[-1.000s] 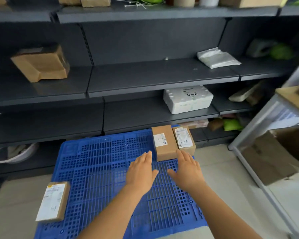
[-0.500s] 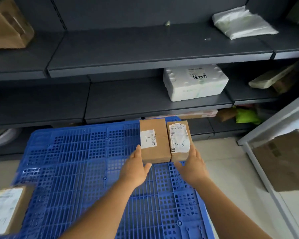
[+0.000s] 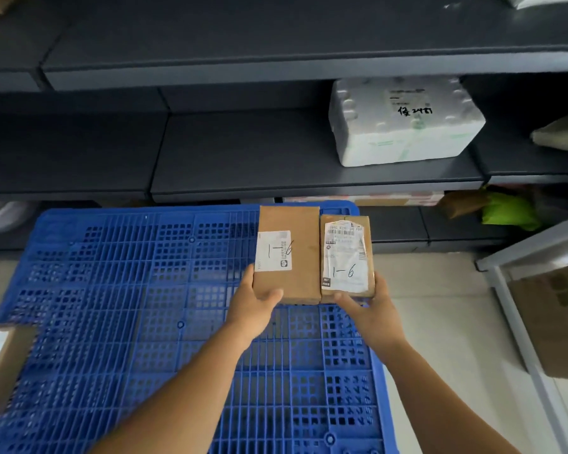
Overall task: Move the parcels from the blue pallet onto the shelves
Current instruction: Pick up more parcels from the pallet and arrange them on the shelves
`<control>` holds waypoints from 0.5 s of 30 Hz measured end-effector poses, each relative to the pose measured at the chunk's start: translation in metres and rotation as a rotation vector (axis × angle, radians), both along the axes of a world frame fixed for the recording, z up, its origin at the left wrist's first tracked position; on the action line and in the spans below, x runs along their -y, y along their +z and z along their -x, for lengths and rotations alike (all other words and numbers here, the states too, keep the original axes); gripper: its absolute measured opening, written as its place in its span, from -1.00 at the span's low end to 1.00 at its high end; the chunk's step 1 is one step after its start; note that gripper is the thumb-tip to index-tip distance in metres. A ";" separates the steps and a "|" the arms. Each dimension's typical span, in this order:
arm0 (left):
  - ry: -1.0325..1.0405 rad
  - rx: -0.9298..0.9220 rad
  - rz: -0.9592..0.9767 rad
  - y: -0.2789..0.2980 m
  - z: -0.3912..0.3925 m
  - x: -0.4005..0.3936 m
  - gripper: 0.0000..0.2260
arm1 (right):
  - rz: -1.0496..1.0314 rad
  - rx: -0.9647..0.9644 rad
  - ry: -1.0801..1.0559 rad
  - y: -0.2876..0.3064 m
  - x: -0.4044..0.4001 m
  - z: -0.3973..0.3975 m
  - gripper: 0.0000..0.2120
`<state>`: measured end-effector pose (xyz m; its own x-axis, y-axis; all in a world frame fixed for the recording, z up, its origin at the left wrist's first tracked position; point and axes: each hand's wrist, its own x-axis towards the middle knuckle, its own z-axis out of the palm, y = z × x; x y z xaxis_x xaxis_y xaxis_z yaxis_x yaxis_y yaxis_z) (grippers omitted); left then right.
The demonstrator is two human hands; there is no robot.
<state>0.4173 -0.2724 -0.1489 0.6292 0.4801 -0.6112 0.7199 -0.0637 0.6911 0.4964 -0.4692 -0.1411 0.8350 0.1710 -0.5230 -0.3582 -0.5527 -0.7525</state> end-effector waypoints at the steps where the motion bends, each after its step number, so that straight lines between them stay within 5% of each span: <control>1: 0.025 0.021 0.010 0.002 0.003 0.000 -0.28 | -0.017 0.002 0.006 -0.001 0.001 0.001 -0.48; 15: 0.424 0.330 -0.077 0.117 0.109 -0.042 -0.43 | -0.206 0.123 0.270 0.094 -0.078 0.046 -0.39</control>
